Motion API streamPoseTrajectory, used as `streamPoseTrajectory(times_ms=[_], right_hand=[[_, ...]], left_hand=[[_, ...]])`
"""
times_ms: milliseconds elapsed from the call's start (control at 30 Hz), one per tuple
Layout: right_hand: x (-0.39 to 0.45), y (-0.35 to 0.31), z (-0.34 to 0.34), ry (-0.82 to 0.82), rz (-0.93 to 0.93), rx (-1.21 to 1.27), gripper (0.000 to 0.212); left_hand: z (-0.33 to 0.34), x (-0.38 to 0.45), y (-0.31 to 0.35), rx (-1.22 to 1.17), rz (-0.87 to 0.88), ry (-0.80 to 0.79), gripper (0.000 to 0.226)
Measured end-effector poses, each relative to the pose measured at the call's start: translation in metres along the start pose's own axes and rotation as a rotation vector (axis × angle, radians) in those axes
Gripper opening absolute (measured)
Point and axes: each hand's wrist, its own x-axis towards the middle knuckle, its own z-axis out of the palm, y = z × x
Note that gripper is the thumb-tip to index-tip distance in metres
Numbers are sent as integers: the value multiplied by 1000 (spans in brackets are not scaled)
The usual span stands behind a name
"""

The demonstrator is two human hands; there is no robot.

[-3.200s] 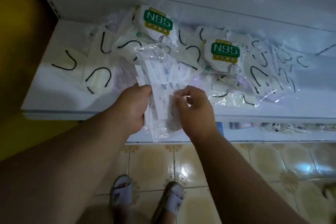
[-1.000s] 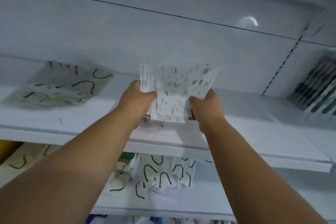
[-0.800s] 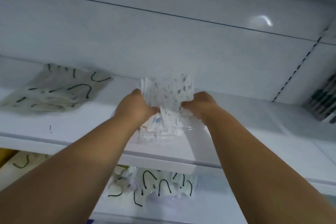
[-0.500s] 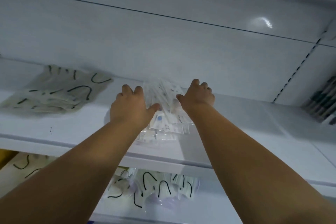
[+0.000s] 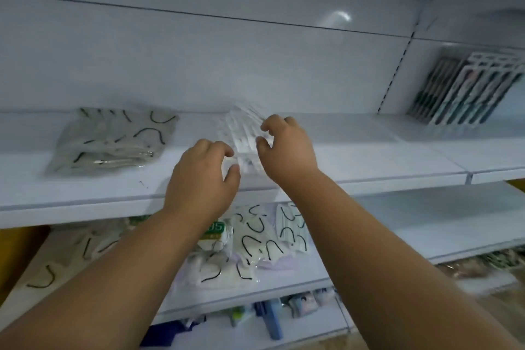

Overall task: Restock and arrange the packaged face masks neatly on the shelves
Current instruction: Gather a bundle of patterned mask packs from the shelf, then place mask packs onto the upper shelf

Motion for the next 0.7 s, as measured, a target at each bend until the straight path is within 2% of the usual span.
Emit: streamPoseTrajectory(times_ms=[333,500,700], right_hand=[[-149,-60,25,-76,-70,188,7],[-194,-53,72,-216,-43,308,7],[-210,-36,139,-298,115,361,8]], left_hand=[[-58,-137,-52,5,-35,1,17],[-36,-192,-84,36,-196,-60,21],[1,-216,-131,21,-284,-196,25]])
